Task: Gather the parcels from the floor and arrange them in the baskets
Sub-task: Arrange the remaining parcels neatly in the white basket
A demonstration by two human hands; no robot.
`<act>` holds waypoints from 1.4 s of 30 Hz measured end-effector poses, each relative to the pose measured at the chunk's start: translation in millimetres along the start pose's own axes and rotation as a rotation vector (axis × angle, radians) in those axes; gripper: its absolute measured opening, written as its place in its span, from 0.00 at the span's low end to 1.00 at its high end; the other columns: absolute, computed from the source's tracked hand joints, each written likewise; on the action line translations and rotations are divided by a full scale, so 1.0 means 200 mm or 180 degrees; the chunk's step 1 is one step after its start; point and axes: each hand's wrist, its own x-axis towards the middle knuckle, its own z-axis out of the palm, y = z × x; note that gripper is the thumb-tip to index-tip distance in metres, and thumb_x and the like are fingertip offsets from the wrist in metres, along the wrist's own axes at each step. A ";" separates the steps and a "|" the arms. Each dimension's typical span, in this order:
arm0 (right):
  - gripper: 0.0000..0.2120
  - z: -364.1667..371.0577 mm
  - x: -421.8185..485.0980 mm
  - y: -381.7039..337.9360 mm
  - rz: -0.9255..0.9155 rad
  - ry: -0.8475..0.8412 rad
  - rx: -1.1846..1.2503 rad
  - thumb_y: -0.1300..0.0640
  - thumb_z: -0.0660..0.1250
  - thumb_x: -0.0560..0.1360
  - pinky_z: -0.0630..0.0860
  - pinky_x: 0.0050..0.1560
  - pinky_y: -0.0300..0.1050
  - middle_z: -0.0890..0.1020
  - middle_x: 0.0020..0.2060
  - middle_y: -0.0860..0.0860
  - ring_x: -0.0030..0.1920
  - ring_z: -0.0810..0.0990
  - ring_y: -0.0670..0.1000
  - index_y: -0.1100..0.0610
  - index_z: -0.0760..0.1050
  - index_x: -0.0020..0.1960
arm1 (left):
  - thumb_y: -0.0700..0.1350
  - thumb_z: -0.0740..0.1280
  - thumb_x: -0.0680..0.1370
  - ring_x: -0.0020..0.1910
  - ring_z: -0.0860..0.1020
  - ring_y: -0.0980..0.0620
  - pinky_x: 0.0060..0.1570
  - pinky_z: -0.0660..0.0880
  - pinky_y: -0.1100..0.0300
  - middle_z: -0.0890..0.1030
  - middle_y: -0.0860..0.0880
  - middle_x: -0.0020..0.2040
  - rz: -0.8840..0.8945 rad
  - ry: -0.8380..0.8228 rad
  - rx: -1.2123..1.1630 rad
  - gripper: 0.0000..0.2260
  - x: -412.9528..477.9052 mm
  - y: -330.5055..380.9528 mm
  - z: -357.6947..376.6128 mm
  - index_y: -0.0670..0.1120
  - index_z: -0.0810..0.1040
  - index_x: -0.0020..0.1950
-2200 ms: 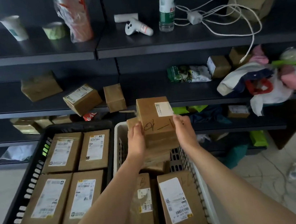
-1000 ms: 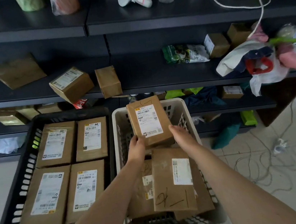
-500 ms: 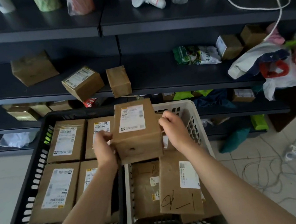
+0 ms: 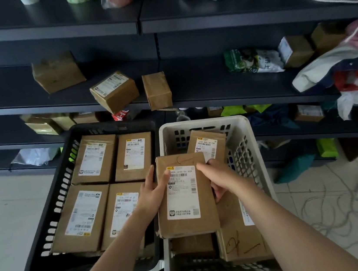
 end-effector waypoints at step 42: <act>0.37 -0.23 1.27 0.47 0.1760 0.0246 0.2543 0.27 0.56 0.72 0.73 0.63 0.57 0.83 0.55 0.59 0.56 0.80 0.61 0.57 0.80 0.60 | 0.60 0.61 0.79 0.32 0.84 0.47 0.32 0.79 0.57 0.86 0.45 0.38 -0.1960 -0.0677 -0.0253 0.22 1.22 0.19 0.57 0.43 0.83 0.44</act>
